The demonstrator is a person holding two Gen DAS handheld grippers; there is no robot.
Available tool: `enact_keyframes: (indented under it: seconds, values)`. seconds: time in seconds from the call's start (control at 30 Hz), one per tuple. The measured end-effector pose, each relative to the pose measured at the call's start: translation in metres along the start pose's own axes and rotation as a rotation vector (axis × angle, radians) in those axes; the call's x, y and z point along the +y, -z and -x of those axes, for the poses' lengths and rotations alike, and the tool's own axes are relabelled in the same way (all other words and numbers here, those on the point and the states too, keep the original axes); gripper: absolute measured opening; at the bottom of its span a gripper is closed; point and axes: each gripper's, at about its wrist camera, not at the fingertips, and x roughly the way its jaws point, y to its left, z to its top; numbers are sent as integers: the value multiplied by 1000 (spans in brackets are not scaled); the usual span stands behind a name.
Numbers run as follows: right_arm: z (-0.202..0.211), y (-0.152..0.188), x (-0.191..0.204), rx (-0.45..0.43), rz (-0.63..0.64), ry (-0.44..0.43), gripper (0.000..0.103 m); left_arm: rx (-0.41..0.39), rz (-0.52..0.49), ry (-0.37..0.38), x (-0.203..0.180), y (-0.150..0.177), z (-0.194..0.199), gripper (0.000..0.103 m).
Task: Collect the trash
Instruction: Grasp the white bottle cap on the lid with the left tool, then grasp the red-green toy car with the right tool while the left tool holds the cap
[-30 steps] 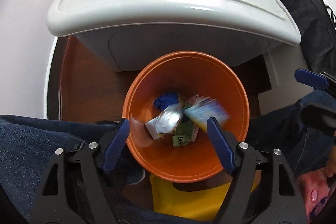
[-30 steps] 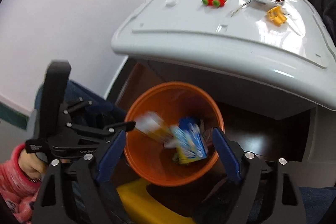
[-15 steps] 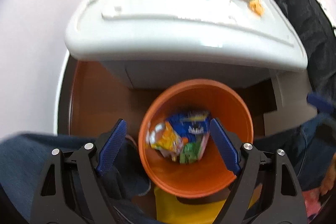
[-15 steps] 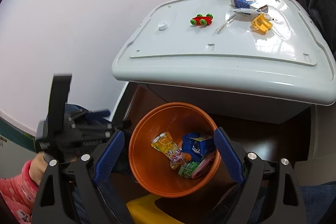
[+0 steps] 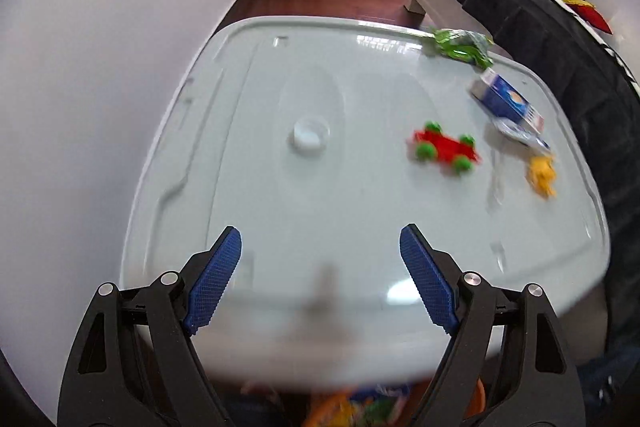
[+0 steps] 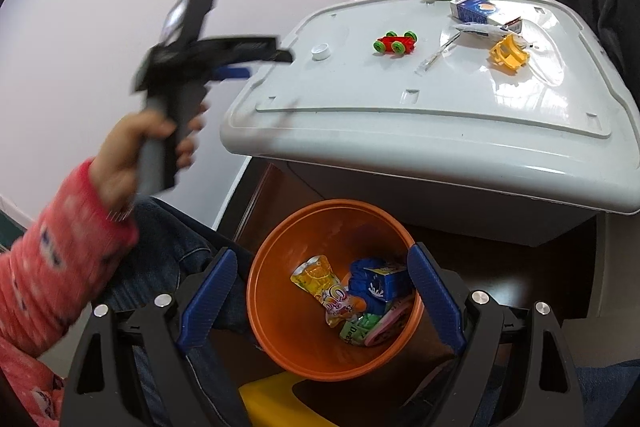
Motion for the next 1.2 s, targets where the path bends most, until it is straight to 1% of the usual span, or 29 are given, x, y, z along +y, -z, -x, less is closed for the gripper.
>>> enact_keyframes:
  seconds: [0.07,0.13,0.2,0.27,0.37,0.43,0.5,0.53,0.57,0.6,0.63,0.7,0.77,0.87,1.0,1.1,1.17,1.2]
  values:
    - [-2,0,-2,5,-5,-2,86,1,-18,-19,3,-17,-23,80]
    - [-4,0,-3,8,-8,-2,86,6,-12,-24,6,-27,-41,80]
    - [-5,0,-5,13,-10,-4,86,-3,8,-36,9,-35,-51,80]
    - [-8,0,-7,19,-19,-7,86,-20,17,-32,12,-42,-59,80]
    - [-12,0,-12,31,-39,-13,86,-17,-3,-53,10,-48,-71,78]
    - [-13,0,-14,35,-49,-14,86,-9,-35,-69,4,-49,-78,61]
    - [-15,0,-16,38,-54,-18,86,7,-52,-65,3,-52,-85,53]
    - [-15,-1,-16,39,-54,-18,86,-6,-67,-78,0,-52,-85,46]
    - [-15,-1,-16,40,-53,-17,86,-4,-79,-69,-1,-52,-86,40]
    - [-15,-1,-16,40,-51,-18,86,-1,-88,-68,-2,-52,-87,31]
    - [-15,-1,-15,41,-48,-18,86,-2,-99,-71,-2,-52,-87,32]
    - [-15,-2,-14,40,-44,-14,86,-2,-104,-39,-1,-51,-87,31]
    - [-14,-2,-14,34,-44,-9,86,-3,-111,-31,-1,-48,-82,31]
    - [-12,-4,-14,20,-46,-2,86,-17,-113,-6,-1,-45,-61,31]
    - [-7,-7,-9,2,-28,9,86,-58,-108,7,0,-40,-15,31]
    - [-4,-11,-2,-12,2,33,86,-120,-142,6,-6,-29,27,31]
    - [-2,-14,2,-20,17,45,86,-148,-152,14,-11,-17,54,31]
    - [-1,-16,4,-26,26,55,86,-153,-153,9,-12,-14,62,31]
